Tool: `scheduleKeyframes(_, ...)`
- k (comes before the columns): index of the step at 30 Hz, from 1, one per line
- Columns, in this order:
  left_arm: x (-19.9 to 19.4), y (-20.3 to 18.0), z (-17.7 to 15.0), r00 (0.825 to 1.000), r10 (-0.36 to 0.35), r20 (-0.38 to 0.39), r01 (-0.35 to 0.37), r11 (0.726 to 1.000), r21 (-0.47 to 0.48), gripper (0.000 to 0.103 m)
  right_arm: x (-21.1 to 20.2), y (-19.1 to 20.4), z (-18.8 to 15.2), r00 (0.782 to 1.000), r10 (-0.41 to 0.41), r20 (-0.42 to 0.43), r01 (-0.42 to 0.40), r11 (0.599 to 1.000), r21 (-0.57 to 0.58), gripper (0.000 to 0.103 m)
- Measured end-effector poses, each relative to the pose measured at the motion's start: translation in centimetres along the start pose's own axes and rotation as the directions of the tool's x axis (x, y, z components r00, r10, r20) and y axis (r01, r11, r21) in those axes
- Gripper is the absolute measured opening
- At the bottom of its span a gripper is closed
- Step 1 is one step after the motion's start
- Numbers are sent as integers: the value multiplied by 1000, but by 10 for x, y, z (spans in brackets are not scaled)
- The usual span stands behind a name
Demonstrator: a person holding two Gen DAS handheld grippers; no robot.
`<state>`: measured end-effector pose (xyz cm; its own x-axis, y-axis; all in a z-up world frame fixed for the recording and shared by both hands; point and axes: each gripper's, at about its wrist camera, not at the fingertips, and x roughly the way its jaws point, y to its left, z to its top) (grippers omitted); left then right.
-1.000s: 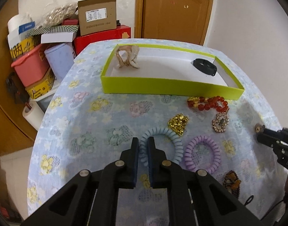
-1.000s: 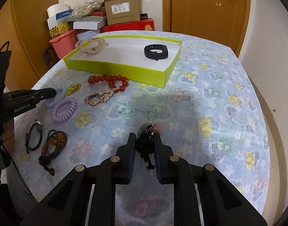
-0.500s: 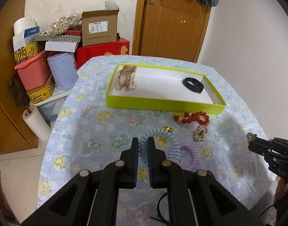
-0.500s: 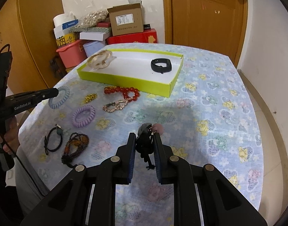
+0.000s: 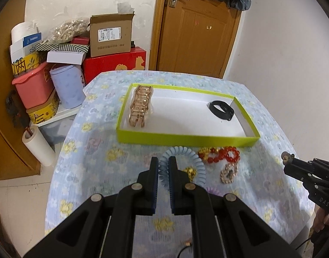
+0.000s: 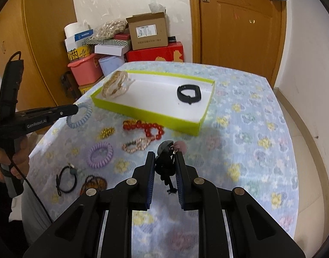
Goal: Organize jewelry
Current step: 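Carry the blue hair tie and black charm into the green box and release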
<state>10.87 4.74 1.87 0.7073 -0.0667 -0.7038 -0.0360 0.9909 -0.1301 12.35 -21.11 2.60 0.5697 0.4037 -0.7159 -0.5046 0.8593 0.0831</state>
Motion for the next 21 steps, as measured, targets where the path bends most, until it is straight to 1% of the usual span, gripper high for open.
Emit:
scheduleKeyframes(8,26,5,31,1000,7,2,-7,1000,-1,9,15,0,28,1000,5,21,-4,1000,-26,19)
scheduleKeyframes(12,47,16,45,1000,19,-20,-19,1000,-23,9,26,0,42,1000,9,24,-9,999,-39,19)
scheduleKeyframes(17,76,29,53,997,37,-66,-40,998,-52,9,40,0,52,1000,17,18,-16,999,-51,19)
scheduleKeyframes(21,86,34,55,996,38,-76,-43,997,-63,9,51,0,58,1000,17,8,-16,998,-60,19)
